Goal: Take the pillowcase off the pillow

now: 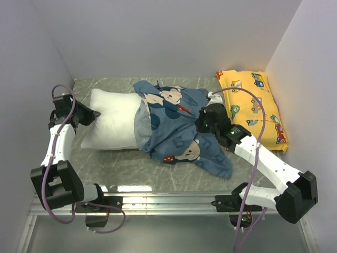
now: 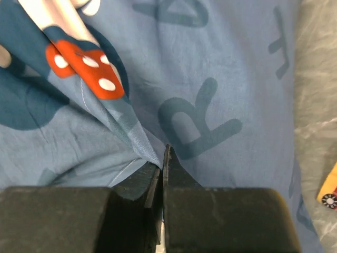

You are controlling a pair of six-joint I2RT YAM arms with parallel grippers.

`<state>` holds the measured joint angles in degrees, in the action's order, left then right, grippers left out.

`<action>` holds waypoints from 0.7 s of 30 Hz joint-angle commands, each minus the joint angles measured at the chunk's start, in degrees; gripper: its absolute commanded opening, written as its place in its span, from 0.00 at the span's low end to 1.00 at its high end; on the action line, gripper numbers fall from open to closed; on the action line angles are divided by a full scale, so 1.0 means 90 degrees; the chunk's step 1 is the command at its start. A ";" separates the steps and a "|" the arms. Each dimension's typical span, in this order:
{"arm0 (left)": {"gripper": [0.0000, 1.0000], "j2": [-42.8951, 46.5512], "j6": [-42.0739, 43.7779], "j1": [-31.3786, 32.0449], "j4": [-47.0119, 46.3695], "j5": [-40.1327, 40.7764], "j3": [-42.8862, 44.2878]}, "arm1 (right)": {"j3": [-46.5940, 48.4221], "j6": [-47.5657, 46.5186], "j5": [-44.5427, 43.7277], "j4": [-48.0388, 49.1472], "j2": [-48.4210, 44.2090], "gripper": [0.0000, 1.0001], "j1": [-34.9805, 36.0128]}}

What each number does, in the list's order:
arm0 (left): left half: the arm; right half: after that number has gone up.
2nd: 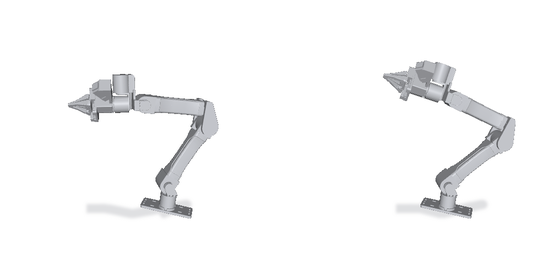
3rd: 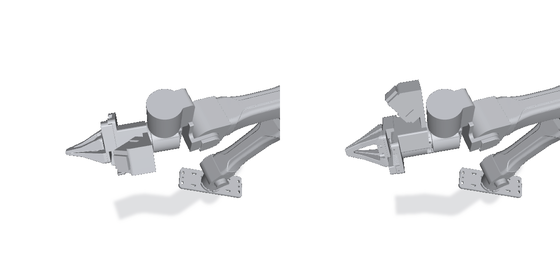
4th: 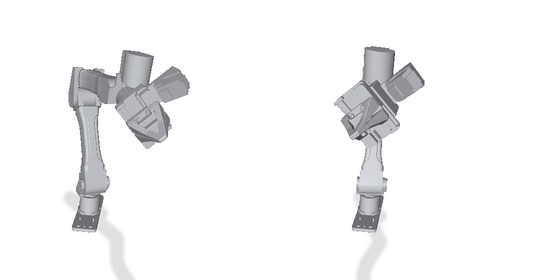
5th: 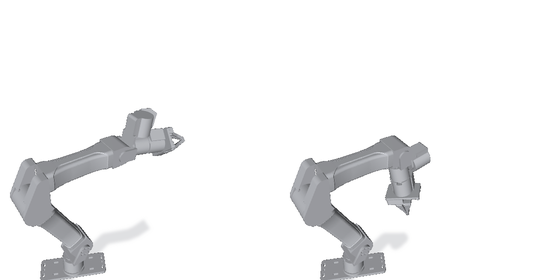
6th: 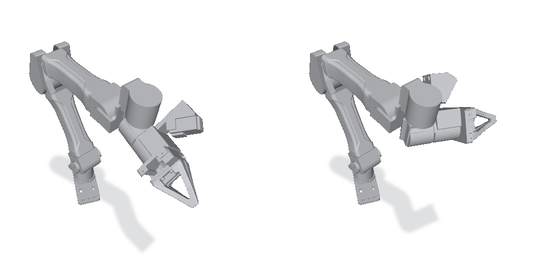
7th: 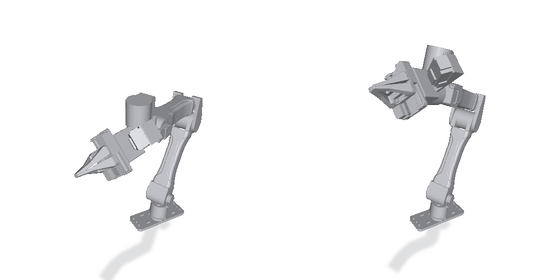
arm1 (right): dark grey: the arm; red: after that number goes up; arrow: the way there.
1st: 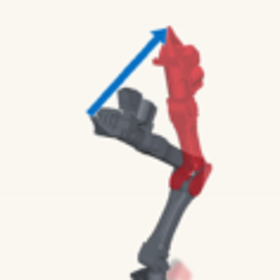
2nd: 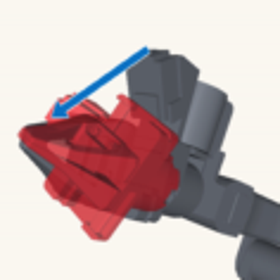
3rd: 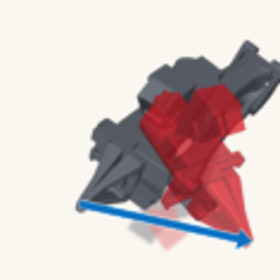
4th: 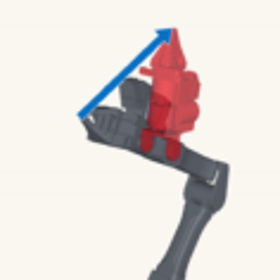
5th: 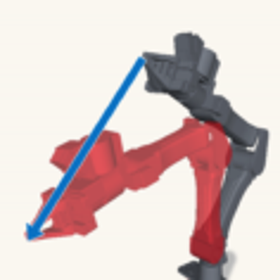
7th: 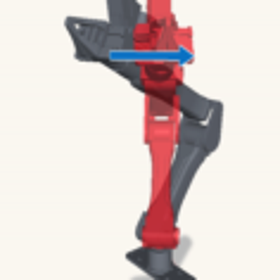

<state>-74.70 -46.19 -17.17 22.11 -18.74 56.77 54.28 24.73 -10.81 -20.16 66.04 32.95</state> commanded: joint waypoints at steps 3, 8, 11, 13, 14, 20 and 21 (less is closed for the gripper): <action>0.07 -0.0060 0.0414 -0.0037 -0.0426 0.0315 0.0770 | 0.0101 -0.0004 0.0360 0.0258 0.0356 0.00 -0.0097; 0.67 -0.0118 0.0972 0.0481 0.0247 0.0715 0.1581 | 0.0063 0.0132 0.0789 0.0559 0.0640 0.00 -0.0077; 0.78 -0.0245 0.1168 0.1133 0.0812 0.1261 0.2099 | -0.0162 0.0376 0.1151 0.0978 0.0826 0.00 -0.0048; 0.81 -0.0207 0.1081 0.1360 0.1029 0.1797 0.2246 | -0.0328 0.0542 0.1337 0.1194 0.1040 0.00 0.0040; 0.81 -0.0023 0.0983 0.1457 0.1117 0.2022 0.2218 | -0.0357 0.0591 0.1338 0.1350 0.1118 0.00 0.0117; 0.84 0.1481 0.0231 0.1722 0.1216 0.2571 0.1272 | -0.0358 0.0894 0.1854 0.1965 0.1987 0.00 0.0138; 0.84 0.1676 0.0056 0.1712 0.1225 0.2638 0.0970 | -0.0328 0.0953 0.1923 0.2054 0.2056 0.00 0.0147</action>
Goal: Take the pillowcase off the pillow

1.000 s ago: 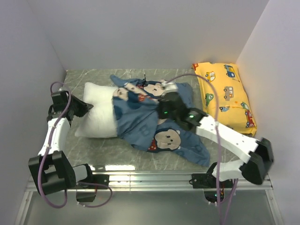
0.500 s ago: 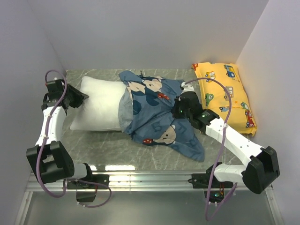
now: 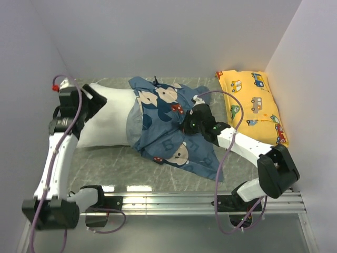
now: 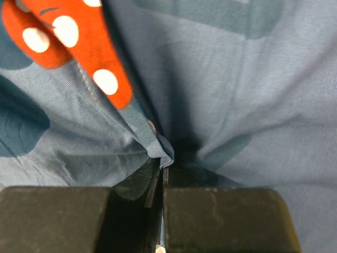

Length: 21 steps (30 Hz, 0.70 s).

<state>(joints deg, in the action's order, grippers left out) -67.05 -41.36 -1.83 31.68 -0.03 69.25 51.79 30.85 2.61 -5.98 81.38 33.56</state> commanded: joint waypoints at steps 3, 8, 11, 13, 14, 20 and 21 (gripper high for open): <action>0.94 0.1550 -0.0783 0.0037 -0.0014 0.0512 -0.1158 | 0.0123 0.0507 0.0589 0.0654 0.0644 0.00 0.0215; 0.96 0.2078 -0.1194 0.0056 -0.0198 0.0170 -0.2127 | 0.0593 0.0625 0.0423 0.0625 0.1074 0.00 0.0265; 0.97 0.2205 -0.1448 0.0066 -0.0734 -0.0249 -0.2917 | 0.0769 0.0586 0.0277 0.0498 0.0939 0.00 0.0265; 0.99 0.2351 -0.1692 0.0085 -0.1116 -0.0416 -0.3533 | 0.0759 0.0576 0.0199 0.0469 0.0821 0.00 0.0265; 0.99 0.2391 -0.1857 0.0105 -0.1321 -0.0465 -0.3738 | 0.0759 0.0557 0.0179 0.0401 0.0743 0.00 0.0255; 0.99 0.2187 -0.2395 0.0115 -0.3926 -0.0602 -0.4998 | 0.0886 0.0381 0.0179 0.0137 0.0655 0.00 0.0255; 0.99 0.2099 -0.2580 0.0105 -0.4201 -0.0592 -0.5193 | 0.0896 0.0352 0.0179 0.0108 0.0664 0.01 0.0255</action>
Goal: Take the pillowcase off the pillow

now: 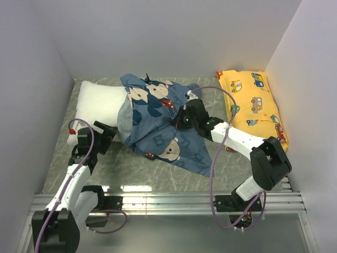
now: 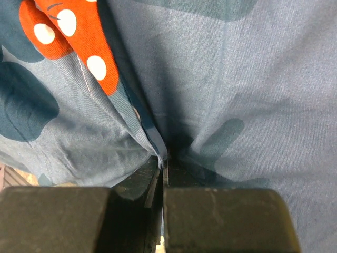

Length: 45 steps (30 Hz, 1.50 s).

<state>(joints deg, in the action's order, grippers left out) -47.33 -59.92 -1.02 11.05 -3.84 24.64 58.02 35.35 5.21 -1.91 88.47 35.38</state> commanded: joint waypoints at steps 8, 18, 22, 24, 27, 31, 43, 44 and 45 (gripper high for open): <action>0.92 -0.0396 -0.0901 0.0045 -0.3199 0.0854 -0.0804 | 0.0272 -0.0461 -0.0373 -0.0724 -0.0347 0.01 0.0063; 0.99 0.0631 -0.0745 0.0054 -0.3229 0.1296 -0.1176 | 0.0311 -0.0618 -0.0316 -0.0852 -0.0367 0.01 -0.0034; 0.99 -0.0363 -0.0822 0.0054 -0.3365 0.0993 -0.0903 | 0.0389 -0.0666 -0.0325 -0.0959 -0.0415 0.01 -0.0044; 0.99 -0.0570 -0.0969 0.0064 -0.3522 0.0963 -0.0863 | 0.0428 -0.0705 -0.0335 -0.1018 -0.0435 0.01 -0.0044; 0.99 -0.0912 -0.0998 0.0064 -0.3766 0.0944 -0.0708 | 0.0487 -0.0774 -0.0364 -0.1115 -0.0425 0.01 -0.0034; 0.97 -0.1332 -0.0911 0.0084 -0.3883 0.0866 -0.0424 | 0.0555 -0.0832 -0.0248 -0.1213 -0.0396 0.04 -0.0044; 0.00 -0.0758 -0.0608 0.0425 -0.2606 0.1236 0.0249 | 0.0828 -0.1262 -0.1270 -0.1973 -0.1517 0.58 0.0676; 0.00 -0.0660 -0.0608 0.0464 -0.2489 0.1295 0.0308 | 0.0858 -0.1301 -0.1466 -0.2033 -0.1606 0.62 0.0853; 0.00 -0.0495 -0.0608 0.0513 -0.2168 0.1402 0.0367 | 0.0868 -0.1292 -0.1739 -0.2082 -0.1704 0.63 0.1019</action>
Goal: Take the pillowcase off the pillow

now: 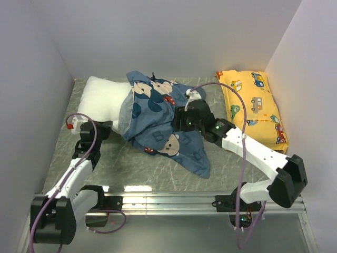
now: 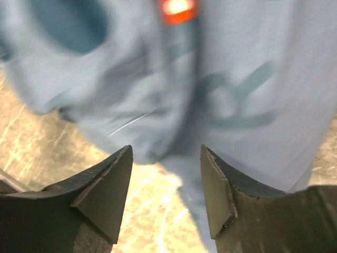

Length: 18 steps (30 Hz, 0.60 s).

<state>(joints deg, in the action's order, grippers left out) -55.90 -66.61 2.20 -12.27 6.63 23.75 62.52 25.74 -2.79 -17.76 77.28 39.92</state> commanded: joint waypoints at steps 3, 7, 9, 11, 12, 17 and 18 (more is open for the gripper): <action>0.00 0.0673 0.0194 0.0273 0.0669 0.0298 0.0662 | 0.0309 -0.0165 -0.1134 -0.0253 -0.0608 0.66 0.1373; 0.00 0.0781 0.0213 0.0371 0.1098 0.0220 0.1022 | 0.0260 -0.0067 -0.1641 0.0029 -0.0190 0.66 0.2242; 0.00 0.0840 0.0252 0.0429 0.1246 0.0230 0.1179 | 0.0415 -0.0144 -0.1925 -0.0009 0.0133 0.68 0.2681; 0.00 0.0869 0.0321 0.0527 0.1537 0.0278 0.1443 | 0.0854 -0.0300 -0.2402 -0.0175 0.0670 0.68 0.2888; 0.00 0.0918 0.0360 0.0547 0.1568 0.0269 0.1511 | 0.1011 -0.0369 -0.2531 -0.0214 0.0991 0.69 0.3024; 0.00 0.1084 0.0467 0.0596 0.1939 0.0191 0.1951 | 0.1958 -0.0749 -0.3127 -0.0478 0.1764 0.71 0.3288; 0.00 0.1142 0.0496 0.0596 0.1998 0.0181 0.2019 | 0.2046 -0.0789 -0.3196 -0.0517 0.1920 0.71 0.3328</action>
<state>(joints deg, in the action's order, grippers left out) -48.66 -63.68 7.38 8.40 8.25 36.40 75.83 21.43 -24.82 -21.50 93.23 68.77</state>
